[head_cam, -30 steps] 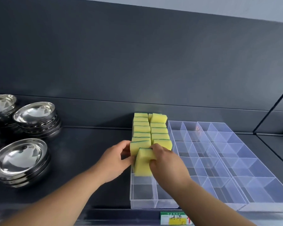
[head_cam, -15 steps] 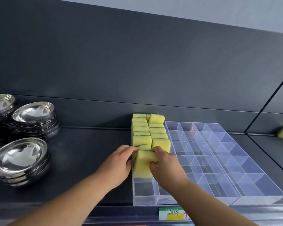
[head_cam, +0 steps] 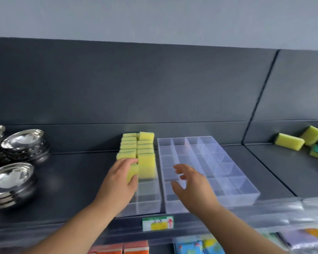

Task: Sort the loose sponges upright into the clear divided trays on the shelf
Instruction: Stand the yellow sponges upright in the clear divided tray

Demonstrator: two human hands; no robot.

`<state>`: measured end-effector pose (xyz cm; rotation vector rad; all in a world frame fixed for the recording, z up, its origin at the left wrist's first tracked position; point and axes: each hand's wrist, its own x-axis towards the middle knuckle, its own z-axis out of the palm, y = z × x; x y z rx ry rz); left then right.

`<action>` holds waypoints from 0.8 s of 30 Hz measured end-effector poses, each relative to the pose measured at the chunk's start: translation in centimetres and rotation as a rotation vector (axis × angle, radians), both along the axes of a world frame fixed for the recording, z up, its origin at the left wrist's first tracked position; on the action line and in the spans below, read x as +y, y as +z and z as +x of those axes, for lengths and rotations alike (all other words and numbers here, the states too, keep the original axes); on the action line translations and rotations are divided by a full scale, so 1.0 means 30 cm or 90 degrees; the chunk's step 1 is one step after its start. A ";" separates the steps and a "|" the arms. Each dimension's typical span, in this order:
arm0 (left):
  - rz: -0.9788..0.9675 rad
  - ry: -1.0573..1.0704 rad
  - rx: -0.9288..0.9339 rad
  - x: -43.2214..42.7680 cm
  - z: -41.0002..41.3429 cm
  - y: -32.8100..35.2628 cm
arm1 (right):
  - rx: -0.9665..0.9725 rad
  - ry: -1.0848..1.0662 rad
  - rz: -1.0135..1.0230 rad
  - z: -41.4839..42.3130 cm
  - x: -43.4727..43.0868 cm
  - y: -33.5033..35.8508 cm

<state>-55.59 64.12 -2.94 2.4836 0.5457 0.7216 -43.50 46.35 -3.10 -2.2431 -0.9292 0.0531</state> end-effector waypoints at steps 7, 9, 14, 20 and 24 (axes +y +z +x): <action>-0.031 -0.128 0.052 -0.541 0.197 -0.017 | 0.034 -0.188 0.004 0.098 -0.687 -0.041; -0.038 -0.188 0.079 -0.710 0.261 -0.048 | 0.073 -0.251 -0.017 0.110 -0.903 -0.067; -0.118 -0.311 0.146 -1.136 0.406 -0.122 | 0.169 -0.389 -0.047 0.105 -1.394 -0.131; -0.151 -0.396 0.197 -1.430 0.599 -0.156 | 0.202 -0.482 -0.068 0.153 -1.716 -0.160; -0.157 -0.421 0.215 -1.510 0.763 -0.168 | 0.203 -0.503 -0.059 0.266 -1.782 -0.179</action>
